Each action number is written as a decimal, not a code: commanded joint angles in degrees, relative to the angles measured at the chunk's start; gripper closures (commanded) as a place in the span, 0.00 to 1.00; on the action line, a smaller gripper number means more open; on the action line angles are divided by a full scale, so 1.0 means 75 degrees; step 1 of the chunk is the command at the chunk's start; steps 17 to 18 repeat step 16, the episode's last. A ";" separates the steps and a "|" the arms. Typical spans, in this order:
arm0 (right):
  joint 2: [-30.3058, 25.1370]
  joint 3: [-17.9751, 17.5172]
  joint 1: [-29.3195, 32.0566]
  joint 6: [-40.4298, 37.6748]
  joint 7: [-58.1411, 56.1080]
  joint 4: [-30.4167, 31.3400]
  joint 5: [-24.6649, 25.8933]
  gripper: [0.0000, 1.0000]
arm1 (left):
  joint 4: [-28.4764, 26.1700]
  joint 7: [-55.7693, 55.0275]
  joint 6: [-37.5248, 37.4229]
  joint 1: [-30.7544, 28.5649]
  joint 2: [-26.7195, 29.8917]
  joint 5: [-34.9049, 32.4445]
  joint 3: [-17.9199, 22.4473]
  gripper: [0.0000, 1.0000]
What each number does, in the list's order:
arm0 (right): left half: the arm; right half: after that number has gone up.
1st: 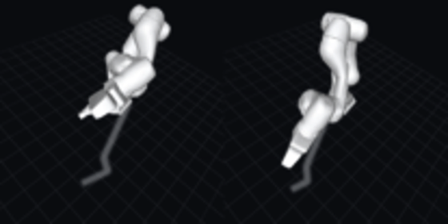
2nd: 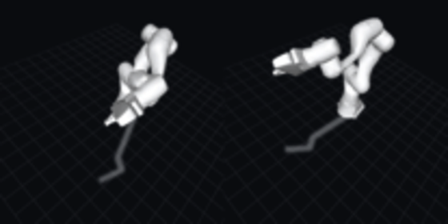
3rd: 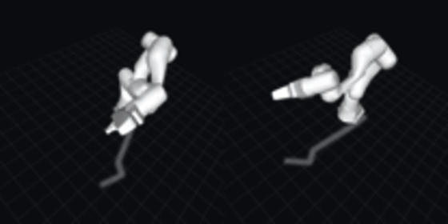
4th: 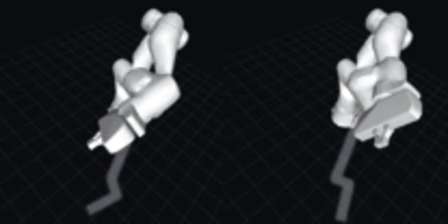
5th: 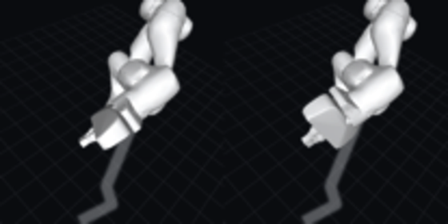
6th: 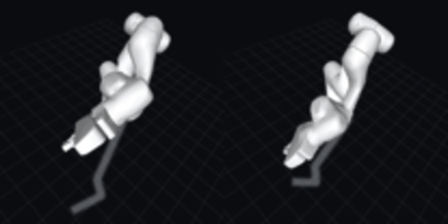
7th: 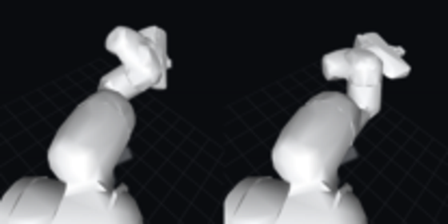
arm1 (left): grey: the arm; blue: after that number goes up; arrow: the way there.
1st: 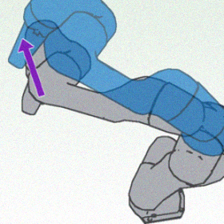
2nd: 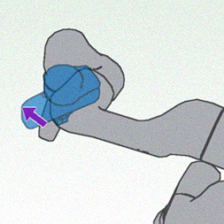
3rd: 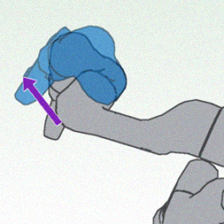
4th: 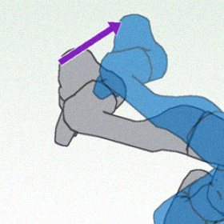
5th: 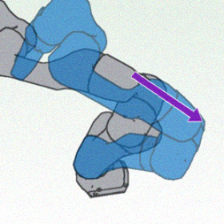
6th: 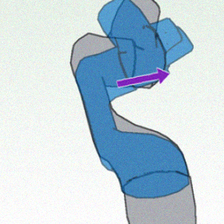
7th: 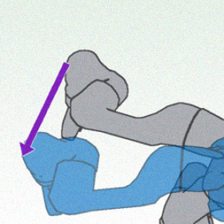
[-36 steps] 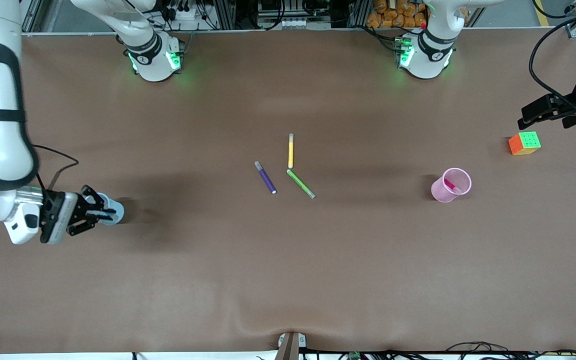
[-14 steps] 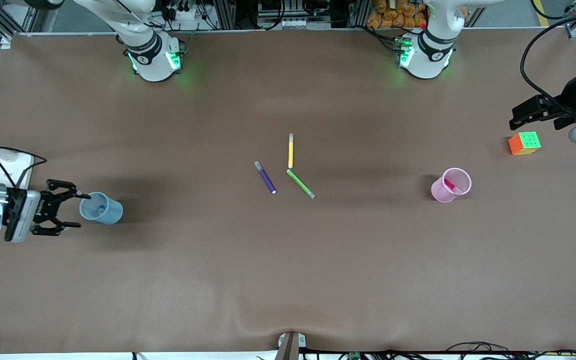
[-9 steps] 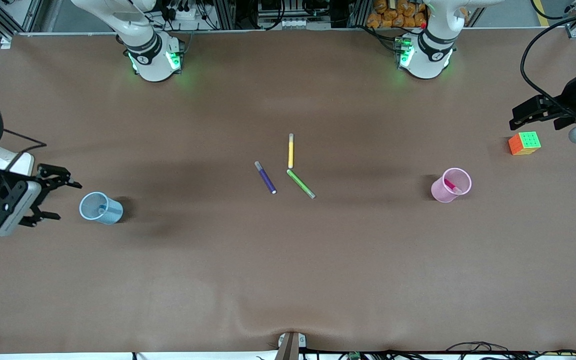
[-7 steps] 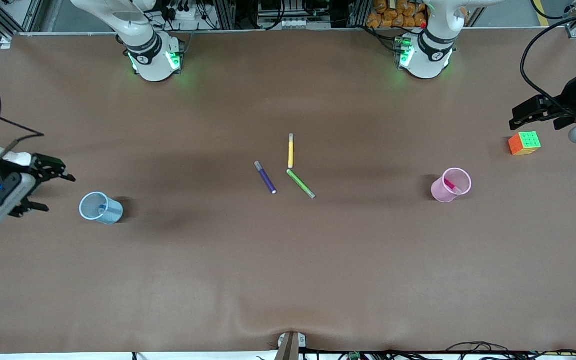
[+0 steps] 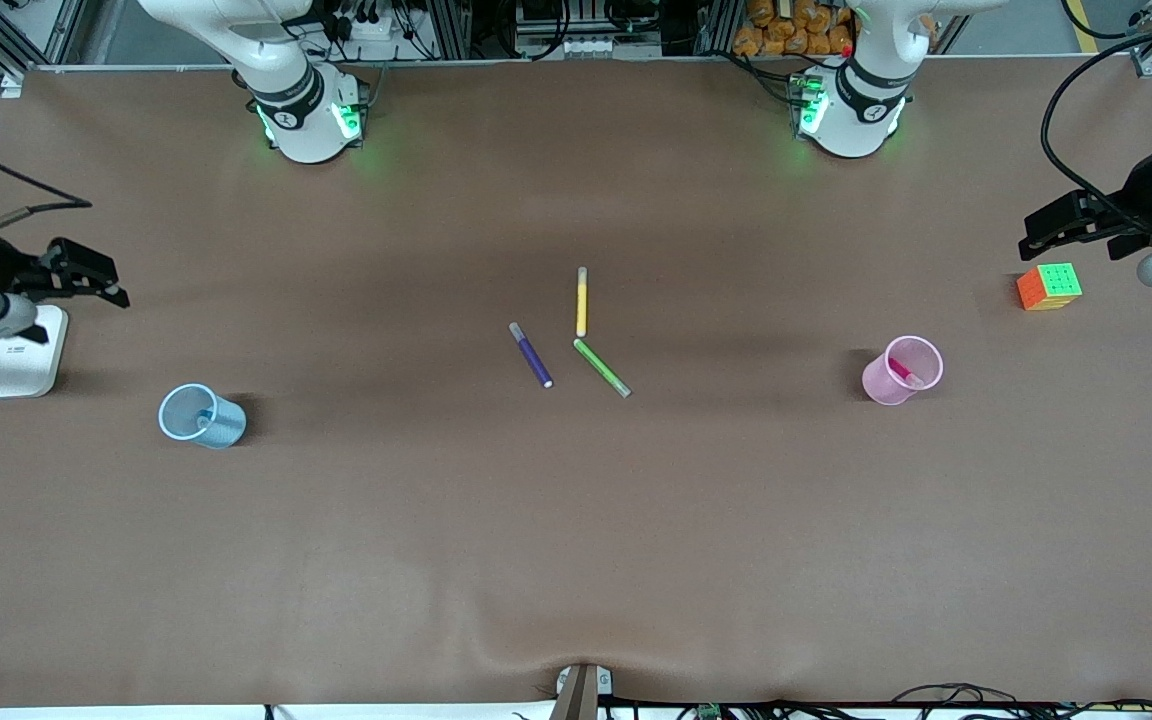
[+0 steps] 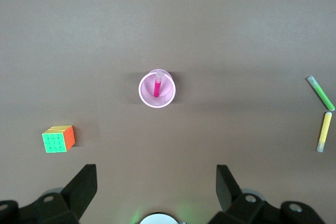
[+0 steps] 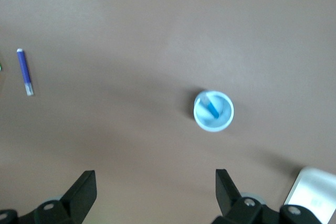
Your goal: Place pink and blue markers in matching cups
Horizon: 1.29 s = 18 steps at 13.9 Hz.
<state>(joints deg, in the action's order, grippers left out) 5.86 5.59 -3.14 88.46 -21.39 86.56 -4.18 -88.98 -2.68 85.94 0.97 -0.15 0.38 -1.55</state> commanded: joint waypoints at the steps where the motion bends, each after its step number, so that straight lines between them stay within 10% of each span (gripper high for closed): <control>1: -0.0311 -0.0019 0.0196 -0.0344 0.1499 0.0236 0.0171 0.00 | 0.0134 -0.0030 -0.0092 0.0023 -0.0038 0.0008 -0.0015 0.00; 18: -0.1144 -0.0476 0.0525 -0.0300 0.2513 0.0997 0.0675 0.00 | 0.0111 -0.0018 -0.0092 -0.0024 -0.0097 0.0008 -0.0015 0.00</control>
